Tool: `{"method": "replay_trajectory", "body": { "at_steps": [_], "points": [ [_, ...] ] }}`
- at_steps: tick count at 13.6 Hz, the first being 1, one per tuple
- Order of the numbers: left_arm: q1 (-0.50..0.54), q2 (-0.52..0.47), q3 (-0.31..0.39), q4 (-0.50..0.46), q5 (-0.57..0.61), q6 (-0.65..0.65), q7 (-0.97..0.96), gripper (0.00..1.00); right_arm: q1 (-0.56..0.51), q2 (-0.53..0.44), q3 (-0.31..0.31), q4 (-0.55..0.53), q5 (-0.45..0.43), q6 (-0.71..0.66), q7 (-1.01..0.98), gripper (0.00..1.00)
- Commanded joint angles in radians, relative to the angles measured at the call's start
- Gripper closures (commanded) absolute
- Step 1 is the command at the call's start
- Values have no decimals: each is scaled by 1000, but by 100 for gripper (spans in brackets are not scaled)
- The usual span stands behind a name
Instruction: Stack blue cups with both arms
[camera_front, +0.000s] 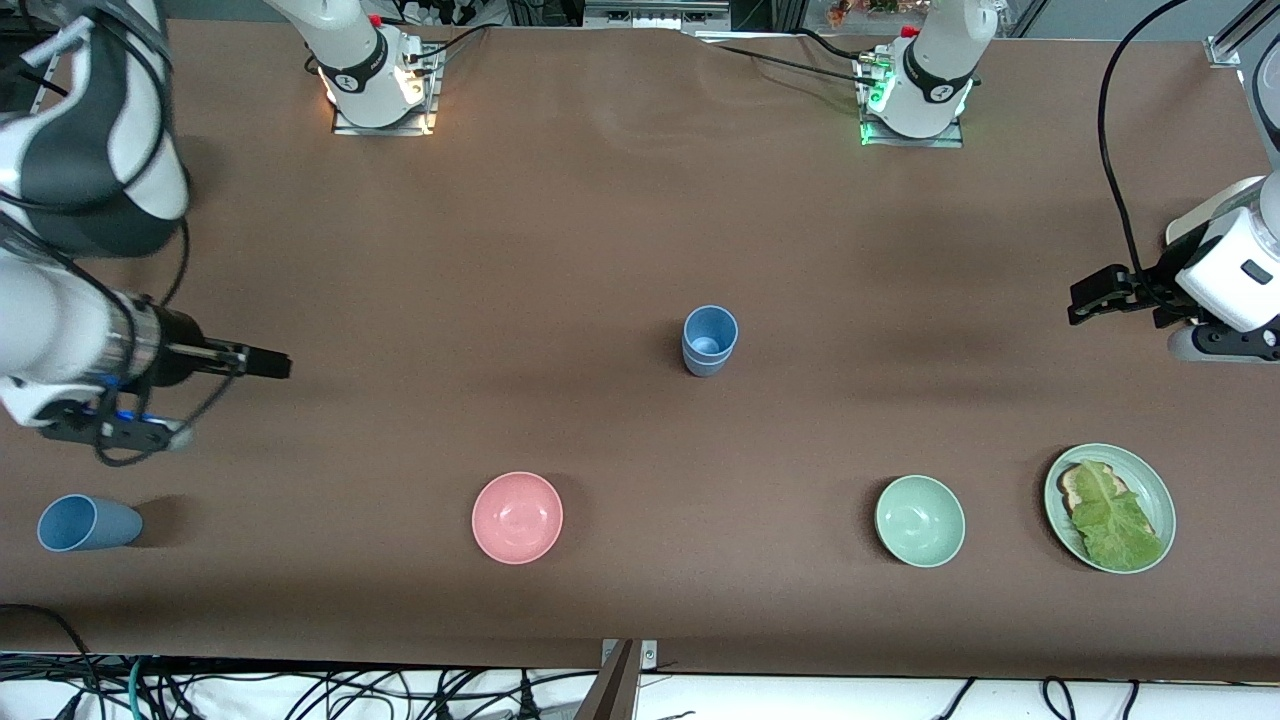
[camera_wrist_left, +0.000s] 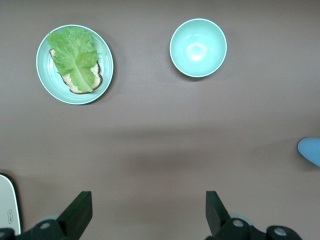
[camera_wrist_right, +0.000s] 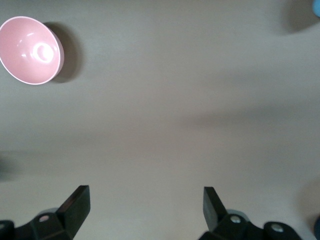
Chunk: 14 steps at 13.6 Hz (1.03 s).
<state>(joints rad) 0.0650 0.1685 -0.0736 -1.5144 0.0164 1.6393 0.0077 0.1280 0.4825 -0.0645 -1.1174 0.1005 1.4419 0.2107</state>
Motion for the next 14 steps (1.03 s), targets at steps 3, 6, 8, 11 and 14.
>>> {"method": "replay_trajectory", "body": {
  "at_steps": [3,6,8,11,14],
  "points": [
    [-2,6,2,11,7,1,18,0,-69,-306,60,-349,-34,118,-14,0],
    [1,6,2,10,7,1,18,0,-123,-323,140,-357,-85,106,-11,0],
    [1,6,2,11,7,1,18,0,-125,-378,141,-433,-84,117,-4,0],
    [1,8,2,10,7,1,18,0,-125,-369,138,-424,-74,104,-8,0],
    [2,8,2,10,7,1,18,0,-123,-357,138,-414,-74,106,-16,0]
  ]
}}
